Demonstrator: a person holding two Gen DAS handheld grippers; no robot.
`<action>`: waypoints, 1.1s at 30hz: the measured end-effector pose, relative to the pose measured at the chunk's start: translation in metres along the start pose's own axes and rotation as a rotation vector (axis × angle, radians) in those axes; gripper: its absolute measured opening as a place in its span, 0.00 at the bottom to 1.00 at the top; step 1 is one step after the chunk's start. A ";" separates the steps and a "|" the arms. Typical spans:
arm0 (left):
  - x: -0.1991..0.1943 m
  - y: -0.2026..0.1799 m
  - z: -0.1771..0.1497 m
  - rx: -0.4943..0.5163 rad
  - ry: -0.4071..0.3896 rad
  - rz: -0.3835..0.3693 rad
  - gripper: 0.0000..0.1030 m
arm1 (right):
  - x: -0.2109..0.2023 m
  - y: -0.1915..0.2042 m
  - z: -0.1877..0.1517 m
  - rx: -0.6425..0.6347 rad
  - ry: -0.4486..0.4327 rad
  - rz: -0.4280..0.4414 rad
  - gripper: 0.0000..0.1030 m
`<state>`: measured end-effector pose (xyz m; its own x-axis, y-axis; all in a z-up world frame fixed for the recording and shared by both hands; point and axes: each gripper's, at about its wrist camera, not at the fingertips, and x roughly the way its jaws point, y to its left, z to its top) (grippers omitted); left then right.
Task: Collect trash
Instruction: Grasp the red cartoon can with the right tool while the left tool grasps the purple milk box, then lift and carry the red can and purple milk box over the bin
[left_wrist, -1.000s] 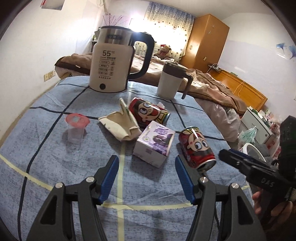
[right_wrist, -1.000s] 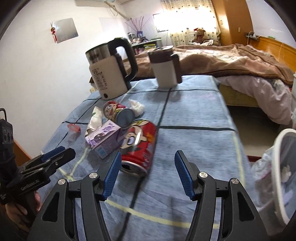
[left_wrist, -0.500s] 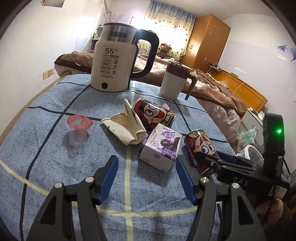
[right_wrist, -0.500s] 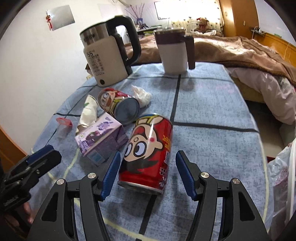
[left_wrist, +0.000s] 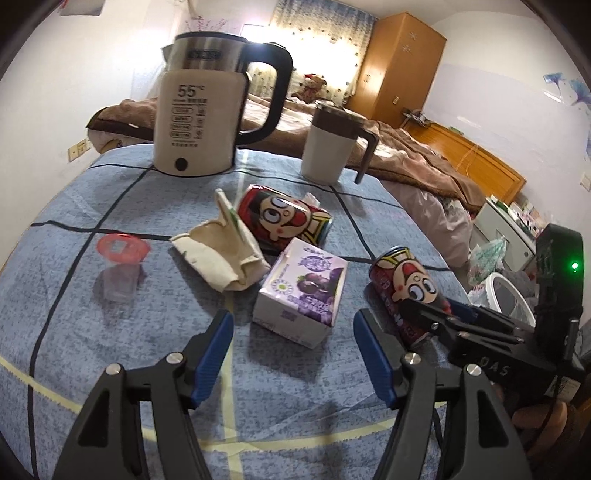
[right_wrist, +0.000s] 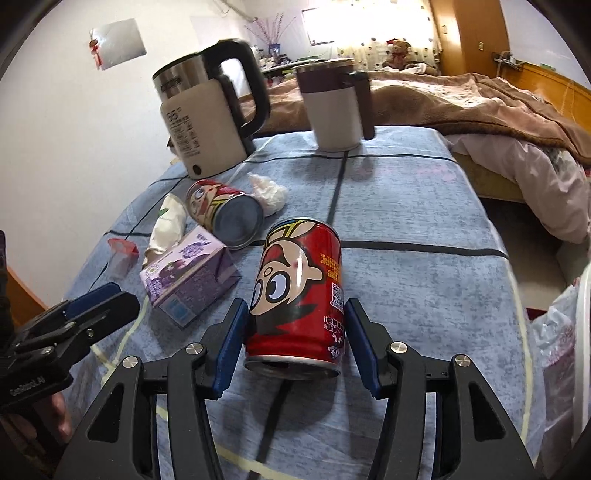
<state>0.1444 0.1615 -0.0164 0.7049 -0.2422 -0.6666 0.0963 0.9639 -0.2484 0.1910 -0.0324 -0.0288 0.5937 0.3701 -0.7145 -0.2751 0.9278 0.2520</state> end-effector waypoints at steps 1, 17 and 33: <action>0.004 -0.001 0.001 0.006 0.012 0.001 0.68 | -0.001 -0.003 0.000 0.009 0.000 0.002 0.53; 0.045 -0.022 0.020 0.124 0.077 0.035 0.68 | -0.018 -0.035 -0.008 0.085 -0.012 0.010 0.53; 0.056 -0.031 0.018 0.131 0.093 0.045 0.56 | -0.020 -0.038 -0.010 0.088 -0.020 0.013 0.53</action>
<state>0.1934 0.1204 -0.0335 0.6428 -0.2020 -0.7389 0.1616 0.9787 -0.1270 0.1822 -0.0759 -0.0303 0.6061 0.3820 -0.6977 -0.2158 0.9232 0.3180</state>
